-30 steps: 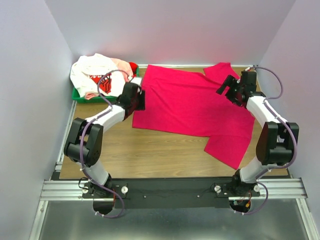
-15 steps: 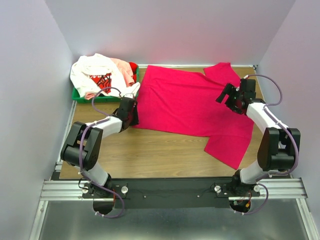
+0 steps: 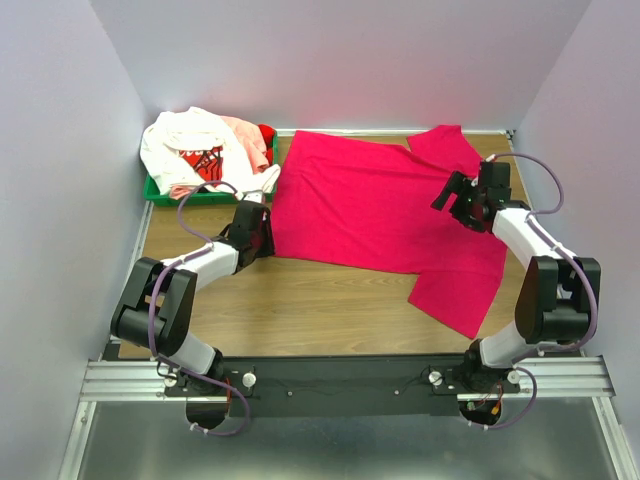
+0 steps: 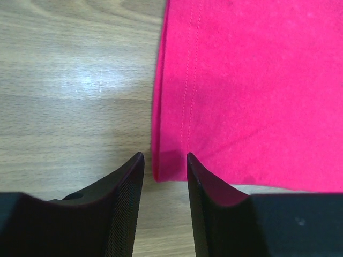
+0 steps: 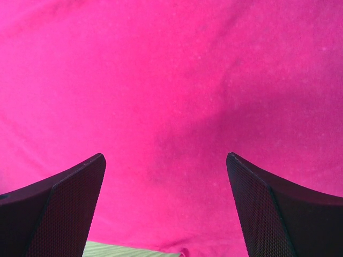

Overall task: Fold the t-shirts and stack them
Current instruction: Fold the tshirt

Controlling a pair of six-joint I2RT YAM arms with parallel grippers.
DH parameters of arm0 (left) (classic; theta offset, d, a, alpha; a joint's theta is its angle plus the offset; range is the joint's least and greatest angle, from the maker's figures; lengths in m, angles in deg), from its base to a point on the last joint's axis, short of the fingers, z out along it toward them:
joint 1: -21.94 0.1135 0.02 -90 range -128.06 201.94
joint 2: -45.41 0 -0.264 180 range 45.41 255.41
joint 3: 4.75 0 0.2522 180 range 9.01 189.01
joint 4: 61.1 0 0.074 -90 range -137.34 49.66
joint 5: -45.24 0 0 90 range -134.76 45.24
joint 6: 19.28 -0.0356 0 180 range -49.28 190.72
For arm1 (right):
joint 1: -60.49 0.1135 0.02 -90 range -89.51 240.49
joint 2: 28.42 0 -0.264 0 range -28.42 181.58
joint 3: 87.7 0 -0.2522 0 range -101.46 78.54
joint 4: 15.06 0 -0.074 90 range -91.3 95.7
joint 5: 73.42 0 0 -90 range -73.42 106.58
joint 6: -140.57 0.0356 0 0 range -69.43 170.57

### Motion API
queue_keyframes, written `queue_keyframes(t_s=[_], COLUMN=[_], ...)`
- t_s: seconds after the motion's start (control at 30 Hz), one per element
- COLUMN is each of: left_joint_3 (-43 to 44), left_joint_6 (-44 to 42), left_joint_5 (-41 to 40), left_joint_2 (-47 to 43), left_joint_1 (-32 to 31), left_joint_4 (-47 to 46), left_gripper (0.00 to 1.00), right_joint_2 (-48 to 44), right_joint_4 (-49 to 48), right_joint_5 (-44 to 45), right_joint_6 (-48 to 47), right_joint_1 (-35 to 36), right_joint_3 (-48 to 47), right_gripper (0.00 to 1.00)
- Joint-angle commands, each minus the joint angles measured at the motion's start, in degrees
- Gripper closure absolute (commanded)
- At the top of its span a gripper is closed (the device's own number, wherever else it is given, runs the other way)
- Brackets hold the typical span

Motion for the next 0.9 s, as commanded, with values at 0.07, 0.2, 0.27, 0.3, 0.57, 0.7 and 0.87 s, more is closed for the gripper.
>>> queue_keyframes(t_s=[0.07, 0.2, 0.27, 0.3, 0.57, 0.7, 0.87], left_joint_3=[-0.63, -1.07, -0.90, -0.81, -0.02, 0.25, 4.62], left_joint_6=[0.06, 0.15, -0.03, -0.12, -0.47, -0.65, -2.05], left_joint_5=[3.19, 2.66, 2.83, 2.49, 1.25, 1.43, 0.64], left_joint_2=[0.34, 0.69, 1.57, 1.66, 2.71, 2.98, 3.15], left_joint_1=[0.15, 0.15, 0.15, 0.06, 0.06, 0.06, 1.02], left_joint_4=[-0.81, -0.80, -0.45, -0.36, 1.48, 1.66, 1.48], left_gripper=[0.55, 0.55, 0.56, 0.56, 0.80, 1.00, 1.00], right_joint_2=[-2.72, -3.52, -3.69, -3.87, -4.92, -4.84, -3.78], right_joint_4=[0.34, 0.25, 0.33, 0.34, 0.34, 0.33, 0.16], right_joint_5=[0.95, 0.95, 0.77, 0.69, 0.77, -0.10, -0.81], right_joint_6=[-0.84, -0.84, -0.93, -1.01, -1.54, -1.89, -1.81], right_joint_1=[0.13, 0.13, 0.13, 0.13, 0.22, 0.22, 1.44], right_joint_3=[1.81, 2.34, 2.77, 2.95, 5.06, 5.76, 8.13], right_gripper=[0.00, 0.00, 0.00, 0.00, 0.00, 0.00, 0.01])
